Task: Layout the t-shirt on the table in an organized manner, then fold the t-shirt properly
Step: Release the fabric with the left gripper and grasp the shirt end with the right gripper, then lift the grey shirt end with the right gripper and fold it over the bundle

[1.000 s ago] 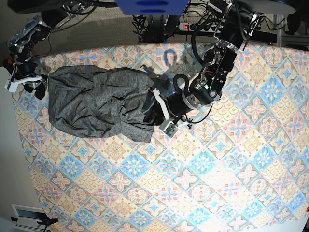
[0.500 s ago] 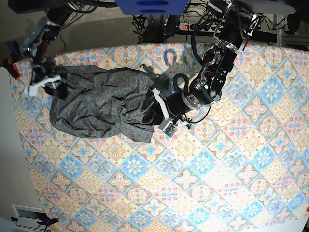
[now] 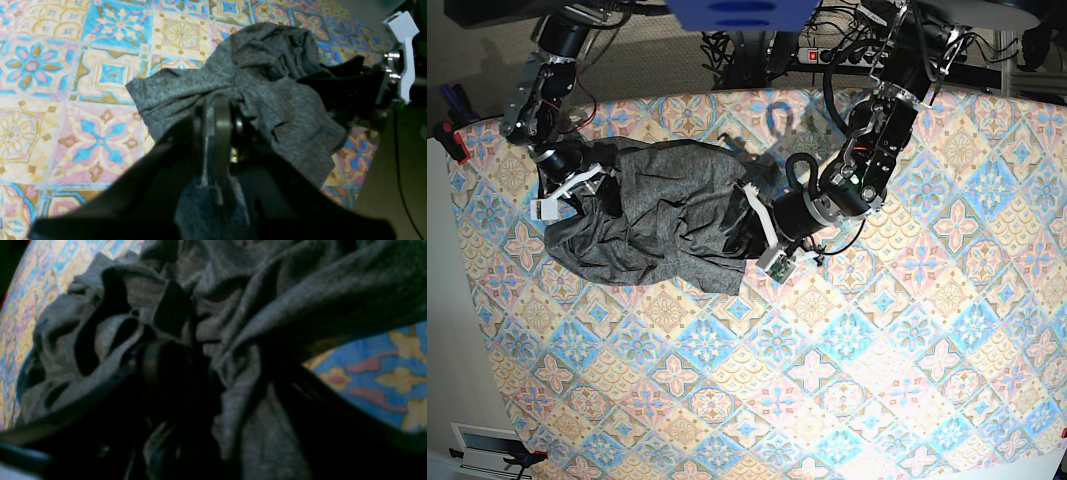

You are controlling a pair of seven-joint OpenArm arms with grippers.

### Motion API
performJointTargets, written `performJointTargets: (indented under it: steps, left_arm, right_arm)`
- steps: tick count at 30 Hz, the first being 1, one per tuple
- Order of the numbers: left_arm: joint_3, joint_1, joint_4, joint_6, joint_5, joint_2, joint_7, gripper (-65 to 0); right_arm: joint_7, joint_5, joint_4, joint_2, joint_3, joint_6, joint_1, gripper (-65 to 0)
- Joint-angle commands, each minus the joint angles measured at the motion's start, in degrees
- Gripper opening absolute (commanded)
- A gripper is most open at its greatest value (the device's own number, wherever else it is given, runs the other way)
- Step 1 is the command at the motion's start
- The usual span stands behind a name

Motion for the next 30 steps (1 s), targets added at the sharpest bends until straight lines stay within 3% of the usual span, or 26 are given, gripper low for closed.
performJointTargets:
  steps: [1,7,10,12,15,20,30]
  left_arm:
    - [-0.4,-1.0,1.2,-0.1,-0.9,0.1,-1.4,-61.9]
    - [-0.5,-0.5,1.2,-0.1,-0.8,0.1,-1.4,-61.9]
    - [-0.5,-0.2,1.2,-0.1,-0.7,0.1,-1.4,-61.9]
    - [-0.5,0.0,1.2,-0.1,-0.7,0.1,-1.4,-61.9]
    - [-0.5,0.2,1.2,0.0,-0.7,0.0,-1.5,-61.9]
    - [-2.4,0.2,1.2,0.0,-0.7,0.1,-1.5,-61.9]
    - [-8.6,1.7,1.1,0.0,-0.5,0.0,-1.4,-61.9]
  right_arm:
    - [-3.6,-2.0,0.0,0.0,-0.2,-0.2,-0.4,-36.3]
    - [-3.9,-2.0,-0.4,0.2,1.0,-0.2,0.0,-65.0]
    - [-3.9,-2.1,-0.6,0.2,4.4,-0.2,0.0,-63.0]
    - [-3.9,-2.1,-0.7,0.5,6.4,-0.2,0.1,-65.0]
    - [-3.9,-4.0,-0.8,2.7,8.9,-0.2,2.5,-65.0]
    - [-3.9,-12.9,-4.3,5.8,12.9,-0.2,9.9,-65.0]
    - [-3.5,-28.8,-5.0,5.5,13.4,-0.2,12.0,-65.0]
